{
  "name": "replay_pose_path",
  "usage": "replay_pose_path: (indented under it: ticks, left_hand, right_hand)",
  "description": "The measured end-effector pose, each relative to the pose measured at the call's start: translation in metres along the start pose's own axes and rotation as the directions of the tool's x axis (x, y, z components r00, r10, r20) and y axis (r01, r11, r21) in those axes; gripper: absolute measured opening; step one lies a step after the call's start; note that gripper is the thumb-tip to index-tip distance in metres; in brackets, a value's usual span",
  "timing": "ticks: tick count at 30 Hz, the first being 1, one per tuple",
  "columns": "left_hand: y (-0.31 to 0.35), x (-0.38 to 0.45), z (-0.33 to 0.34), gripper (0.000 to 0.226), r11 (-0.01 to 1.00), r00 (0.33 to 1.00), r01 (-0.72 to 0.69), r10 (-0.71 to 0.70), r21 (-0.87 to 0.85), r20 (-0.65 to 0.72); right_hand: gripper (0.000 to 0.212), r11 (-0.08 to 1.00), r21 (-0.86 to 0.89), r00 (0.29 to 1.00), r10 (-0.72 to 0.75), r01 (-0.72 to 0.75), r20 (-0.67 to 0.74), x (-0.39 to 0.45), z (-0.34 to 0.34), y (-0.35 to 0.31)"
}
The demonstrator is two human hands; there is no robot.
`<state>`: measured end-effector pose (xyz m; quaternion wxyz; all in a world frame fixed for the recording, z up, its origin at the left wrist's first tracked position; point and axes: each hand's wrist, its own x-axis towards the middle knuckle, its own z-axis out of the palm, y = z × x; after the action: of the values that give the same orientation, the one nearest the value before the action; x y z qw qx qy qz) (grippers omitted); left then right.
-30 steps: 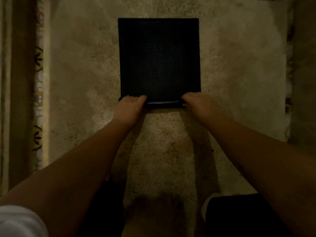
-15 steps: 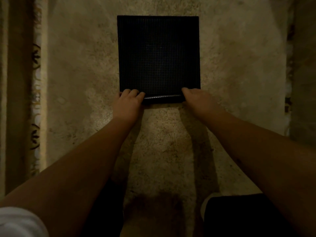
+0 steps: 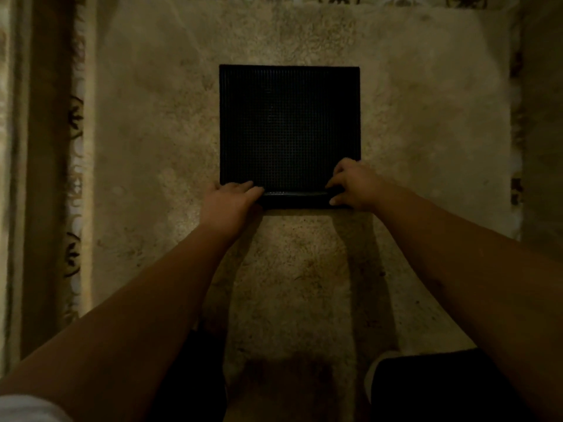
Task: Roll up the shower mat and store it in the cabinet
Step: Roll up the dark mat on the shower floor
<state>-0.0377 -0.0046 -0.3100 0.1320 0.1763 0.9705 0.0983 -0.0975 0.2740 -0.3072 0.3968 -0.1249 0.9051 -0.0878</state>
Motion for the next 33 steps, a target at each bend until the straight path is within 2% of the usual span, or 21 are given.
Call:
replay_pose_path:
  ticks: [2, 5, 8, 12, 15, 18, 22, 24, 29, 31, 33]
  left_hand:
    - [0.004, -0.003, 0.007, 0.044, 0.994, 0.999, 0.039, -0.042, 0.104, 0.022]
    - [0.007, 0.000, 0.009, 0.053, 0.984, 0.997, 0.075, -0.077, 0.163, 0.004]
    - [0.003, 0.004, 0.008, 0.054, 0.986, 0.998, 0.055, -0.054, 0.158, -0.012]
    - [-0.001, 0.007, 0.007, 0.042, 0.993, 0.998, 0.029, -0.023, 0.116, -0.057]
    - [-0.004, 0.005, 0.007, 0.048, 0.990, 0.998, -0.021, 0.028, 0.138, -0.048]
    - [-0.003, 0.006, 0.007, 0.052, 0.985, 1.000, -0.019, 0.020, 0.172, -0.010]
    - [-0.002, 0.013, 0.001, 0.048, 0.989, 1.000, 0.026, -0.029, 0.145, 0.013]
    - [-0.004, 0.012, 0.000, 0.047, 0.991, 0.999, 0.013, -0.018, 0.133, 0.031]
    - [-0.003, 0.007, -0.003, 0.041, 0.997, 0.998, -0.033, 0.028, 0.076, 0.065]
    - [-0.007, 0.011, -0.006, 0.043, 0.998, 0.994, -0.027, 0.022, 0.048, 0.103]
    - [-0.012, 0.020, -0.009, 0.044, 0.999, 0.988, 0.043, -0.041, -0.009, 0.148]
  right_hand:
    - [0.052, 1.000, 0.006, 0.999, 0.024, -0.023, -0.028, -0.002, 0.002, 0.000]
    - [0.052, 0.986, 0.161, 0.988, 0.069, -0.046, -0.140, -0.008, 0.002, 0.004]
    - [0.029, 0.999, -0.026, 0.970, -0.046, 0.042, -0.240, -0.020, 0.009, 0.004]
    - [0.034, 0.984, -0.137, 0.944, -0.147, 0.110, -0.297, -0.031, 0.021, -0.004]
    - [0.026, 0.984, -0.173, 0.940, -0.095, 0.040, -0.327, -0.030, 0.027, -0.014]
    - [0.023, 0.992, -0.129, 0.946, -0.057, 0.016, -0.320, -0.028, 0.025, -0.018]
    - [0.042, 1.000, 0.028, 0.942, 0.002, 0.008, -0.334, -0.027, 0.022, -0.016]
    - [0.047, 0.999, 0.053, 0.939, 0.014, 0.004, -0.343, -0.027, 0.023, -0.015]
    - [0.043, 1.000, 0.005, 0.957, -0.011, 0.013, -0.289, -0.031, 0.026, -0.008]
    - [0.041, 0.993, -0.085, 0.946, -0.100, 0.077, -0.309, -0.034, 0.025, -0.008]
    - [0.053, 0.967, -0.220, 0.944, -0.184, 0.125, -0.273, -0.038, 0.027, -0.008]
